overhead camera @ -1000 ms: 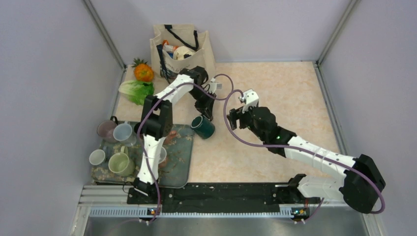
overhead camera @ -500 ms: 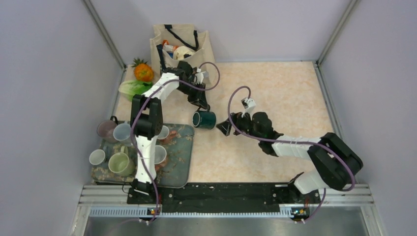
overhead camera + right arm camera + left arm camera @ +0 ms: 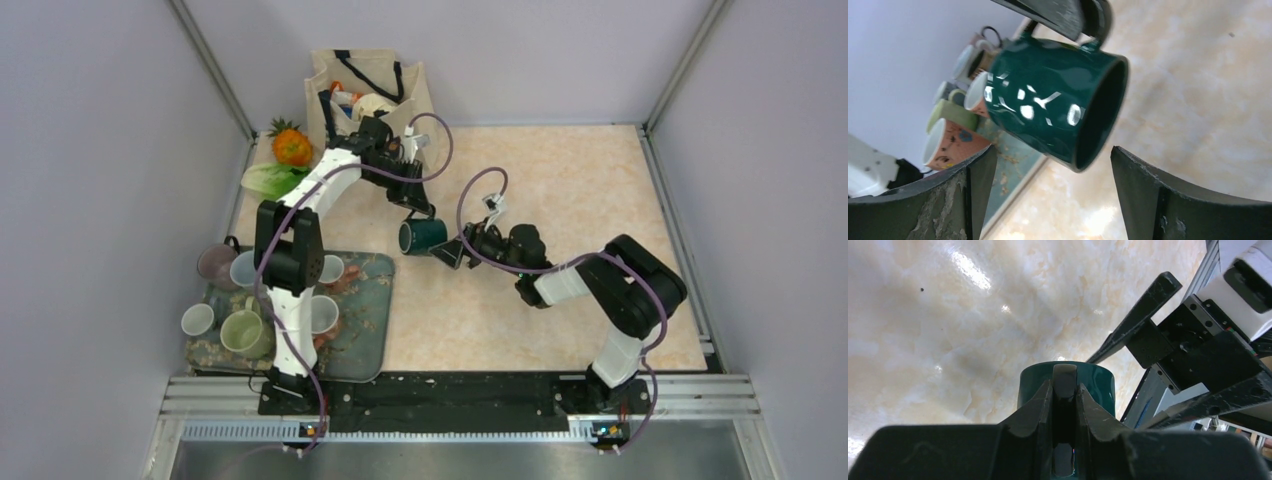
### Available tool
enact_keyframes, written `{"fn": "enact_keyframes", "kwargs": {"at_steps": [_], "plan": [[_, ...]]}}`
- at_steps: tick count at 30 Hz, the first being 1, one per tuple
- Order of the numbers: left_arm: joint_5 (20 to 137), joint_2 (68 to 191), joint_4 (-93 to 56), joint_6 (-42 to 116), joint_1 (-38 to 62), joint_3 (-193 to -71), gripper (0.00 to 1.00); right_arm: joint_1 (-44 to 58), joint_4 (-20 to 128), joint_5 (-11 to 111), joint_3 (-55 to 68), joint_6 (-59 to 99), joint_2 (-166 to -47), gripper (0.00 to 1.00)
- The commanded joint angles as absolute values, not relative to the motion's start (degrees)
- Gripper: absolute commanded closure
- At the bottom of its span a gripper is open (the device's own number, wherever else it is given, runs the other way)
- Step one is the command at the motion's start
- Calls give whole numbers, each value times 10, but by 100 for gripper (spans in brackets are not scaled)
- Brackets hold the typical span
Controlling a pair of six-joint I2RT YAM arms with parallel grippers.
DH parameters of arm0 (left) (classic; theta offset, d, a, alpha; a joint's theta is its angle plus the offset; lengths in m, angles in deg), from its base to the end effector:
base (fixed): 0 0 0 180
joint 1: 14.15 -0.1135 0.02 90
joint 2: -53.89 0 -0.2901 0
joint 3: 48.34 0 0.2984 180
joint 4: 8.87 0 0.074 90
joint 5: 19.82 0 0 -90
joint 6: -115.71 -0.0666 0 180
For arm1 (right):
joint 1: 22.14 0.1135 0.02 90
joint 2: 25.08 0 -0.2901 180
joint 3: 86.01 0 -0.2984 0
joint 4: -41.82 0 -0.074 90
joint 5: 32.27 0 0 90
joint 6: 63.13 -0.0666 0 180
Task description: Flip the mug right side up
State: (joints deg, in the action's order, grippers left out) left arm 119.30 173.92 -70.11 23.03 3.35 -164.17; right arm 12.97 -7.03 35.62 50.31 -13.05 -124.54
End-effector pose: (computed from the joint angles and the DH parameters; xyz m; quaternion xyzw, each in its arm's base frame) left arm 0.4728 -0.2019 0.2359 0.2427 0.8595 -0.4277 0.1395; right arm 0.2884 0.2334 0.1365 -0.0962 0.7393 0.5102 0.4288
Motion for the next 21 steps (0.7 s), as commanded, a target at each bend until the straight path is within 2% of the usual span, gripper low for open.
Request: {"fn": "enact_keyframes", "kwargs": {"at_steps": [1,8,13,15,17,20,21], "plan": [[1246,1700,-676,240,43,-1633,100,127,-224,303,482,-162,-1251,18],[1301,1698,-615,299,53,-1627,100,139,-329,257,456,-229,-1295,45],[1313,1678,-576,301,57,-1582,100,139,-302,275,467,-200,-1258,78],[1305,1675,-587,282,56,-1577,100,139,-251,297,475,-164,-1230,100],[1291,1680,-614,263,53,-1583,98,139,-188,320,478,-127,-1203,100],[1265,1682,-641,241,40,-1591,69,141,-54,357,470,-60,-1165,100],[1255,1680,-644,239,35,-1593,62,143,-10,374,465,-36,-1152,100]]}}
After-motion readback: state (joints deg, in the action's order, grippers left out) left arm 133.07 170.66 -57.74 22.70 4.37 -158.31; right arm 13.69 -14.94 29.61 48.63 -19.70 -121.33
